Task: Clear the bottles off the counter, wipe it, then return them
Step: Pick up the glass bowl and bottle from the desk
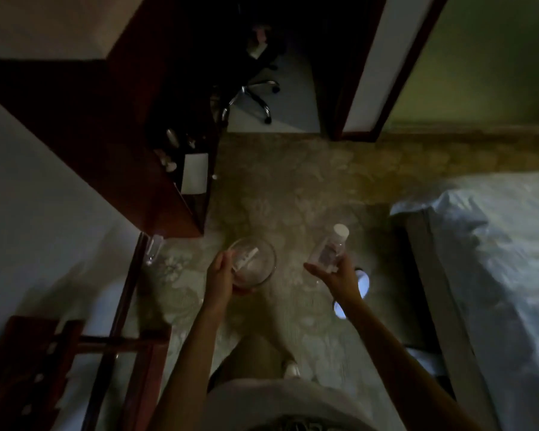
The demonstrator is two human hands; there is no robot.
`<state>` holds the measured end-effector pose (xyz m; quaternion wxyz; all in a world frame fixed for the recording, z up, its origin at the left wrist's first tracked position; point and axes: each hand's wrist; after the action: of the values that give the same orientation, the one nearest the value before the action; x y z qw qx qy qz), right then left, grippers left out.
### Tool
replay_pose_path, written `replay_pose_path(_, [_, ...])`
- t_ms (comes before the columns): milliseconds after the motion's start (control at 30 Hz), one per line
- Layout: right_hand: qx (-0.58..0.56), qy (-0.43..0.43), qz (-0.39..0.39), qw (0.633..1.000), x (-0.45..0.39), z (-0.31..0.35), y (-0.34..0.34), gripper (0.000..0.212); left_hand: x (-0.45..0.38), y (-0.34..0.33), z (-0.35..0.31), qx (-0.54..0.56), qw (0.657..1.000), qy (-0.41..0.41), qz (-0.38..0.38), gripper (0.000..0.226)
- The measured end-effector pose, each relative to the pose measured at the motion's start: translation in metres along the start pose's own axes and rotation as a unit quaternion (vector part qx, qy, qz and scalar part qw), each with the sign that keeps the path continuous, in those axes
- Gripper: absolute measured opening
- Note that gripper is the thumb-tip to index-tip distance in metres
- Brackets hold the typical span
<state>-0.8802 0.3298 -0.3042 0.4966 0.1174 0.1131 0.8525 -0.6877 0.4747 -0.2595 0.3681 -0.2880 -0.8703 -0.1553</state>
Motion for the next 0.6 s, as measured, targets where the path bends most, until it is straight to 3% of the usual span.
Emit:
replay_pose_path(100, [0.001,0.013,0.023,1.0,-0.086,0.019,-0.019,0.048,-0.055,-0.009,-0.059,0.015,1.0,-0.003,-0.019,0.029])
replay_pose_path(200, [-0.015,-0.003,0.026,1.0,-0.157,0.018,-0.045,0.058,-0.126,-0.018,-0.108,0.024,0.999,0.022,-0.021,0.023])
replay_pose_path(367, [-0.052,-0.042,0.004,0.998,-0.282,0.038,-0.08,0.054,-0.235,-0.048,-0.215,0.018,0.997,0.075,-0.001,0.017])
replay_pose_path(600, [-0.084,0.012,-0.049,0.995,-0.481,0.13,-0.087,0.052,-0.327,-0.093,-0.411,0.003,1.0,0.016,0.014,0.04])
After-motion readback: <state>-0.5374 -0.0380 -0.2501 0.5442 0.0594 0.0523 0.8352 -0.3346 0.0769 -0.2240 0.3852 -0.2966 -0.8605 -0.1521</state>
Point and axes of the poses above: each hand's wrist, its own x-axis away from the middle knuckle, its own y-axis out of the back of the hand, z = x × y, and after that the axes turned 13 degrees about y, right-handed
